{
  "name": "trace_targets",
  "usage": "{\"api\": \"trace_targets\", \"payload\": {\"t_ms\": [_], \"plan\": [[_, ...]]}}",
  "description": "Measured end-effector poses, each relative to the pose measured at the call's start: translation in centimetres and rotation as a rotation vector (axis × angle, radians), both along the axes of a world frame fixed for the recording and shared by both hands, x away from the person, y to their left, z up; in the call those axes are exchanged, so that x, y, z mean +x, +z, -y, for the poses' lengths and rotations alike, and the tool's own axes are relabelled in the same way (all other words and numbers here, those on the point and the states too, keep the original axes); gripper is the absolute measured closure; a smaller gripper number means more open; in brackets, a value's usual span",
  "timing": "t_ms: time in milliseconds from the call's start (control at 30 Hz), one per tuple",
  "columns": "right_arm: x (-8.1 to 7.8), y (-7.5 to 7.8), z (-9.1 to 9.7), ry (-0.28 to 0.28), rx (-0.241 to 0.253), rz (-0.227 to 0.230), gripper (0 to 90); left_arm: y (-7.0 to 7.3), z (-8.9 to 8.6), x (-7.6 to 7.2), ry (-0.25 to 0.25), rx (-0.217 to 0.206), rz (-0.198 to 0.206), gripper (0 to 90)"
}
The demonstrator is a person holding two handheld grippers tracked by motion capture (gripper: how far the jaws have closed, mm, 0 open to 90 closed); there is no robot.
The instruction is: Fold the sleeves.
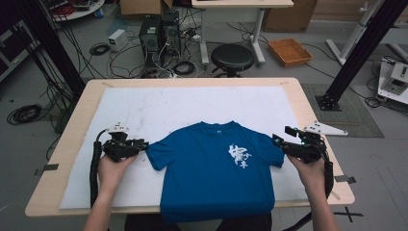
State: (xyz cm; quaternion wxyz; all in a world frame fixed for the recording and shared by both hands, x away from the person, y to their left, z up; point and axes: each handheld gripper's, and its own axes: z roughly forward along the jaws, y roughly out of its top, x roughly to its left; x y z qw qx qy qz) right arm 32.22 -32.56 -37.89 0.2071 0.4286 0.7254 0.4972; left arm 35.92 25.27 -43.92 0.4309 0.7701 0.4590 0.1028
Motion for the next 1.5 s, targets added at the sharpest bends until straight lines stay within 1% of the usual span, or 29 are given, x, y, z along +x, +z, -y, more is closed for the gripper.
{"api": "trace_targets", "payload": {"t_ms": [100, 200, 267, 333, 367, 400, 433, 467, 500, 533, 567, 600, 633, 667, 700, 733, 800, 867, 1000, 1067, 1100, 1133, 1167, 1200, 1333, 1400, 1433, 1467, 1500], "plan": [[0.0, -0.1, 0.0, 0.000, -0.004, 0.000, 33.3, -0.2, 0.1, 0.2, 0.005, 0.035, -0.011, 68.1], [0.0, -0.1, -0.1, -0.008, -0.005, 0.000, 33.2, -0.4, 0.4, 0.3, 0.007, 0.050, -0.018, 70.1], [0.0, -0.1, -0.2, -0.005, -0.009, -0.002, 33.2, -0.6, 0.6, 0.3, 0.001, 0.063, -0.027, 75.1], [0.0, -0.1, -0.2, -0.006, -0.010, 0.000, 33.2, -0.6, 0.8, 0.3, 0.009, 0.076, -0.029, 83.3], [0.0, -0.1, -0.2, -0.006, -0.012, 0.003, 33.2, -0.6, 0.7, 0.3, 0.008, 0.066, -0.038, 83.3], [-0.1, -0.1, -0.2, -0.009, -0.012, 0.002, 33.2, -0.6, 0.6, 0.3, 0.009, 0.052, -0.044, 87.1], [-0.1, -0.1, -0.1, -0.012, -0.010, 0.004, 33.1, -0.6, 0.6, 0.3, 0.014, 0.044, -0.049, 88.1], [-0.1, -0.1, 0.0, -0.012, -0.010, 0.003, 33.1, -0.5, 0.5, 0.3, 0.011, 0.038, -0.049, 88.3], [-0.2, 0.0, 0.0, -0.011, -0.008, 0.006, 33.2, -0.3, 0.5, 0.2, 0.009, 0.020, -0.044, 88.3], [-0.2, 0.0, 0.0, -0.013, -0.009, 0.008, 33.2, 0.3, 0.3, 0.0, -0.002, -0.018, -0.034, 88.4], [-0.2, 0.0, 0.0, -0.013, -0.009, 0.008, 33.2, 0.3, 0.3, 0.0, -0.002, -0.018, -0.034, 88.4], [-0.2, 0.1, 0.1, -0.017, -0.005, 0.008, 33.2, 1.4, 0.5, -0.3, -0.022, -0.040, -0.018, 88.5], [-0.2, 0.1, 0.1, -0.017, -0.005, 0.008, 33.2, 1.4, 0.5, -0.3, -0.022, -0.040, -0.018, 88.5], [-0.2, 0.1, 0.1, -0.018, -0.003, 0.009, 33.1, 2.0, 0.7, -0.4, -0.035, -0.062, -0.007, 88.5], [-0.3, 0.1, 0.1, -0.017, -0.006, 0.009, 33.1, 3.2, 1.5, -0.6, -0.068, -0.116, -0.001, 88.5], [-0.3, 0.1, 0.0, -0.016, -0.006, 0.008, 33.2, 3.2, 1.5, -0.6, -0.068, -0.116, -0.001, 88.5], [-0.3, 0.1, -0.1, -0.018, -0.006, 0.010, 33.1, 4.4, 2.7, -0.8, -0.102, -0.161, 0.004, 88.4], [-0.3, 0.2, -0.2, -0.016, -0.006, 0.012, 33.1, 5.1, 4.2, -0.8, -0.145, -0.198, -0.015, 88.4], [-0.3, 0.2, -0.4, -0.010, -0.010, 0.014, 33.2, 5.3, 8.0, -0.5, -0.222, -0.262, -0.072, 88.4], [-0.3, 0.2, -0.4, -0.010, -0.009, 0.015, 33.2, 4.9, 9.7, -0.1, -0.239, -0.303, -0.098, 88.4], [-0.4, 0.2, -0.3, -0.011, -0.007, 0.014, 33.2, 4.6, 10.6, 0.1, -0.238, -0.303, -0.106, 88.4], [-0.4, 0.2, -0.2, -0.011, -0.008, 0.016, 33.2, 4.0, 12.1, 0.7, -0.240, -0.297, -0.118, 88.4], [-0.4, 0.2, -0.2, -0.014, -0.008, 0.013, 33.2, 4.0, 12.1, 0.7, -0.240, -0.297, -0.118, 88.4], [-0.4, 0.2, -0.1, -0.013, -0.008, 0.015, 33.2, 3.6, 12.8, 0.9, -0.233, -0.307, -0.126, 88.5], [-0.4, 0.1, 0.1, -0.020, -0.006, 0.012, 33.2, 2.6, 14.8, 1.7, -0.229, -0.313, -0.128, 88.4], [-0.4, 0.0, 0.2, -0.026, -0.005, 0.007, 33.2, 2.2, 15.5, 2.0, -0.241, -0.302, -0.129, 88.2], [-0.4, 0.0, 0.2, -0.026, -0.005, 0.007, 33.2, 2.0, 15.7, 2.0, -0.239, -0.292, -0.117, 88.2], [-0.4, 0.0, 0.3, -0.027, -0.004, 0.005, 33.2, 1.9, 15.8, 2.1, -0.240, -0.286, -0.098, 85.7], [-0.4, -0.1, 0.4, -0.029, -0.004, 0.005, 33.2, 2.0, 15.7, 2.1, -0.238, -0.289, -0.080, 75.1]]}}
